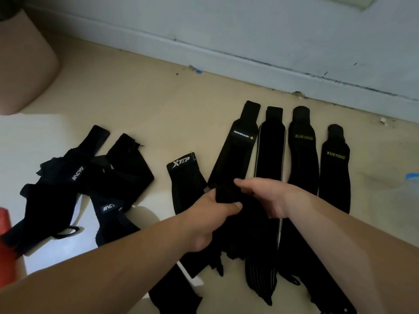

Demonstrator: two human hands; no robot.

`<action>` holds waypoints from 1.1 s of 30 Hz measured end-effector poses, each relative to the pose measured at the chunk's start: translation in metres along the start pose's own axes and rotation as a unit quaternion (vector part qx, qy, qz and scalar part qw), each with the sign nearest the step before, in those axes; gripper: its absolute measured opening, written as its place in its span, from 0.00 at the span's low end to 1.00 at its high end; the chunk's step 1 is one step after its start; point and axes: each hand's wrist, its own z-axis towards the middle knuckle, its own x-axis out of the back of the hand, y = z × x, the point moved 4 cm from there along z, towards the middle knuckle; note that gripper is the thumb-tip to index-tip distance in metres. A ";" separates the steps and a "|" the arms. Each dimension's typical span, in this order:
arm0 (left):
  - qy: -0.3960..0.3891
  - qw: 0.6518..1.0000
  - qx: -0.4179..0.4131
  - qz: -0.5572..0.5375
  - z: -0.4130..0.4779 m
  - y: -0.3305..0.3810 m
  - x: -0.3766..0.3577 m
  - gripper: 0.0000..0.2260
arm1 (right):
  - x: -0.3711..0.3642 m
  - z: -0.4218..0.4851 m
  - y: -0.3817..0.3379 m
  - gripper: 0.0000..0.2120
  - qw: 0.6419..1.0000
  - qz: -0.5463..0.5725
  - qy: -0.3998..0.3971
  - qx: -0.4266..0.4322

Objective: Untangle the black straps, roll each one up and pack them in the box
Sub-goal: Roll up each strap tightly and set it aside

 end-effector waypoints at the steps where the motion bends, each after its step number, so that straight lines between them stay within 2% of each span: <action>1: -0.014 1.000 0.006 -0.001 -0.002 -0.007 -0.003 0.18 | -0.003 -0.001 0.001 0.27 1.000 -0.019 -0.012 -0.013; 4: -0.047 0.999 0.025 0.003 -0.010 -0.034 -0.012 0.21 | -0.012 -0.002 0.002 0.27 1.000 -0.026 -0.002 -0.016; 8: -0.053 0.997 0.037 0.038 -0.021 -0.047 -0.007 0.21 | -0.009 0.011 0.001 0.38 0.990 0.070 0.107 0.061; 10: -0.051 0.994 0.040 0.086 -0.026 -0.048 -0.001 0.18 | -0.004 0.013 0.000 0.35 0.972 0.115 0.168 0.115; 13: -0.050 0.992 0.056 0.104 -0.032 -0.051 0.006 0.14 | -0.002 0.010 0.001 0.28 0.959 0.143 0.193 0.154; 16: -0.034 0.993 0.084 0.082 -0.034 -0.065 0.008 0.10 | -0.004 0.008 0.002 0.28 0.960 0.109 0.194 0.172; 18: 0.007 0.993 0.084 0.085 -0.032 -0.076 0.007 0.10 | -0.006 0.008 0.001 0.30 0.961 0.068 0.198 0.183; 20: 0.059 0.985 0.064 0.152 -0.027 -0.086 0.011 0.09 | -0.008 0.008 -0.001 0.35 0.959 0.013 0.207 0.194; 22: 0.094 0.960 0.046 0.260 -0.025 -0.089 0.017 0.09 | -0.014 0.007 -0.003 0.39 0.954 -0.045 0.215 0.204; 24: 0.095 0.932 0.037 0.348 -0.025 -0.088 0.024 0.09 | -0.021 0.007 -0.002 0.41 0.936 -0.129 0.247 0.215; 26: 0.086 0.907 0.029 0.411 -0.027 -0.087 0.028 0.10 | -0.025 0.004 -0.001 0.42 0.890 -0.239 0.307 0.237; 28: 0.079 0.872 -0.002 0.482 -0.030 -0.082 0.029 0.13 | -0.030 -0.002 -0.003 0.42 0.825 -0.351 0.340 0.283; 30: 0.075 0.820 -0.047 0.565 -0.033 -0.074 0.032 0.21 | -0.038 -0.005 -0.003 0.39 0.781 -0.437 0.313 0.319; 32: 0.074 0.777 -0.073 0.620 -0.034 -0.065 0.042 0.24 | -0.046 -0.005 0.000 0.36 0.779 -0.469 0.276 0.312; 33: 0.078 0.776 -0.066 0.623 -0.034 -0.063 0.048 0.22 | -0.050 -0.003 0.002 0.35 0.783 -0.476 0.267 0.298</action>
